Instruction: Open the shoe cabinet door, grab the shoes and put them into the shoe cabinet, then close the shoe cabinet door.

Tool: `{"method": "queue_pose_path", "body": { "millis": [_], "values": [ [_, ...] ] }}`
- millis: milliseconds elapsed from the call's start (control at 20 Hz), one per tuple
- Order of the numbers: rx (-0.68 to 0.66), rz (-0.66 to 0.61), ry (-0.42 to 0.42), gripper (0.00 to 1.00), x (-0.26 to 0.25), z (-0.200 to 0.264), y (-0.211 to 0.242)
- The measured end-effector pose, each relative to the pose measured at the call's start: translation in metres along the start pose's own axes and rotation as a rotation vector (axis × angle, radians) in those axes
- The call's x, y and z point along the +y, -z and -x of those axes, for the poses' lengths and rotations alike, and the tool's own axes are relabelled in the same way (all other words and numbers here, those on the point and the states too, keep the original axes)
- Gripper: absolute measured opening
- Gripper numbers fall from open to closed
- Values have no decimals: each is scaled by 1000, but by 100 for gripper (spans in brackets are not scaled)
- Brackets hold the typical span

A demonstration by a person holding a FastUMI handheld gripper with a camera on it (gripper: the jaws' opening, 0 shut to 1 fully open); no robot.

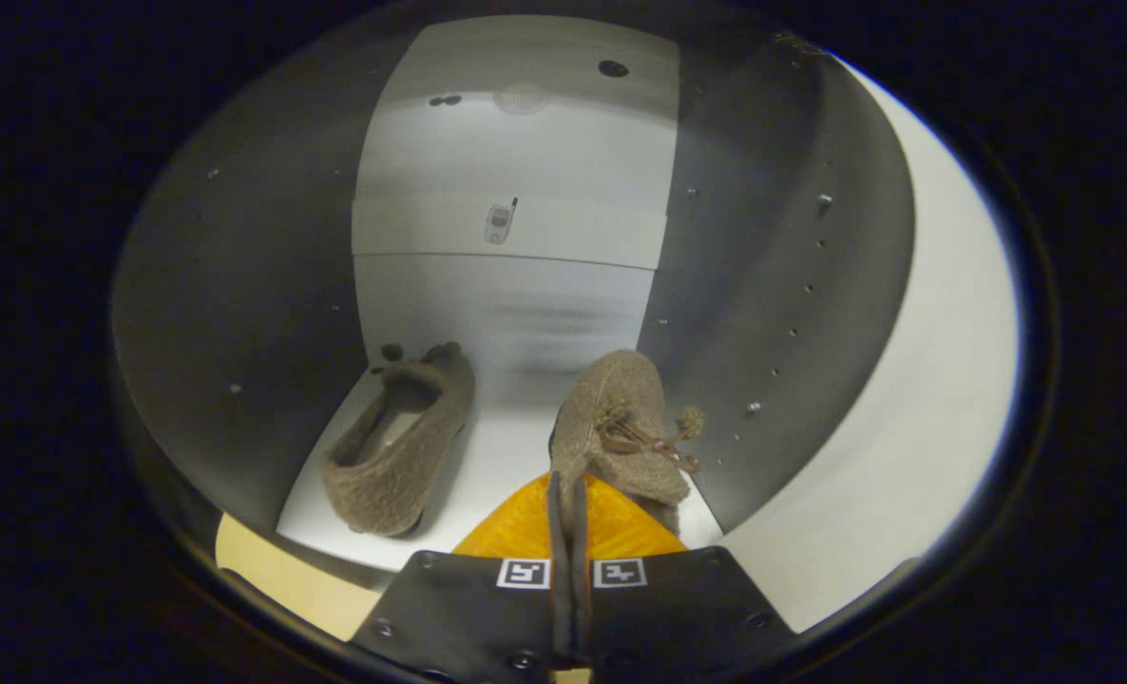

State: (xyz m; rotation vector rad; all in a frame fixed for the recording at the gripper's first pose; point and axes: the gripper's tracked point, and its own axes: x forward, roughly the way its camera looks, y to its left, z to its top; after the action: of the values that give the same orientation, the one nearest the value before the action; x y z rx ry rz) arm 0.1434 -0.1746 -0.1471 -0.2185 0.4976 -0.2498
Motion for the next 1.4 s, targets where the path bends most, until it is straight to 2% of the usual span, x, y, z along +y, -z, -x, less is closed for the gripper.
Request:
{"method": "queue_pose_path", "body": {
  "millis": [300, 450, 650, 1200, 1400],
  "values": [
    [10, 57, -22, 2, 24, -45, -13],
    [62, 94, -23, 2, 32, -59, 1],
    [61, 99, -11, 2, 23, -57, 3],
    [62, 71, -73, 2, 8, -88, 2],
    [50, 78, -46, 3, 7, -86, 0]
  ]
}}
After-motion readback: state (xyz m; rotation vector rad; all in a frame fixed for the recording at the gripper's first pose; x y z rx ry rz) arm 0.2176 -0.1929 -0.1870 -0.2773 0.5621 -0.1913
